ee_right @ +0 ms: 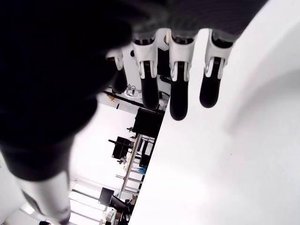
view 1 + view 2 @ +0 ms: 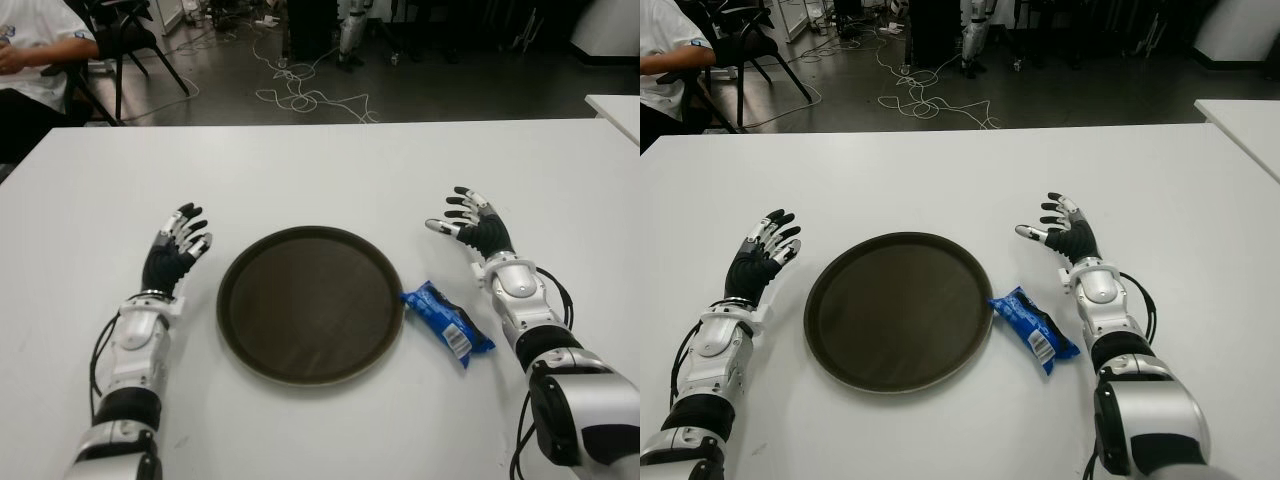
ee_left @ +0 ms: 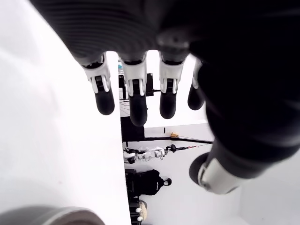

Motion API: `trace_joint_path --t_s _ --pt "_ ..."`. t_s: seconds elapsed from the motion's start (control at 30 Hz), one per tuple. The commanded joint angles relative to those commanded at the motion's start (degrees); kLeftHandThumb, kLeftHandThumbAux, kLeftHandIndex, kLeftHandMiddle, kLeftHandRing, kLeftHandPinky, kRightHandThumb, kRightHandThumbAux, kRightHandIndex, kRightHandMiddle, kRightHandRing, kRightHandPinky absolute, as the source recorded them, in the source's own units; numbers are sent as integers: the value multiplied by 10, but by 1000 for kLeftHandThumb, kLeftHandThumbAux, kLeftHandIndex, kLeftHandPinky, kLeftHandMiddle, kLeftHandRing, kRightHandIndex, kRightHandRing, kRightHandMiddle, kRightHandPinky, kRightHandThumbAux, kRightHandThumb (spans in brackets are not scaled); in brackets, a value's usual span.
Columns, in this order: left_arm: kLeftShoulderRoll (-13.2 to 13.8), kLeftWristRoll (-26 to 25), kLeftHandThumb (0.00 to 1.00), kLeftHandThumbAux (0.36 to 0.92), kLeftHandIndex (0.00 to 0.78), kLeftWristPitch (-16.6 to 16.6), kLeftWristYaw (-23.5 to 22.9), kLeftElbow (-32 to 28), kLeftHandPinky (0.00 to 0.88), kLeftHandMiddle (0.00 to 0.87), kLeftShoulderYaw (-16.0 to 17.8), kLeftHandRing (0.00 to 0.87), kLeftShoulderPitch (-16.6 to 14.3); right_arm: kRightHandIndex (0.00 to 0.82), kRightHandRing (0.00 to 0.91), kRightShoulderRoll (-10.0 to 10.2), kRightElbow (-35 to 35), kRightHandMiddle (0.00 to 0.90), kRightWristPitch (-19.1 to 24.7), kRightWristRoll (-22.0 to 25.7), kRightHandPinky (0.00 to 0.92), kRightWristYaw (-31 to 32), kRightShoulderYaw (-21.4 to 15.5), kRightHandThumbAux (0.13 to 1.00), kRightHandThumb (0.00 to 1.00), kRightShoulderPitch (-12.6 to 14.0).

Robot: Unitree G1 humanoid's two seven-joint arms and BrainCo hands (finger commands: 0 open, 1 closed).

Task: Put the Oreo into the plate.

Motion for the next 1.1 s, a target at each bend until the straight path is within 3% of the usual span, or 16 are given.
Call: trace_joint_path --t_s 1.1 --pt "2 3 107 761 97 6 -1 1 107 149 -3 124 -3 168 246 1 3 227 2 4 259 4 -1 755 0 -3"
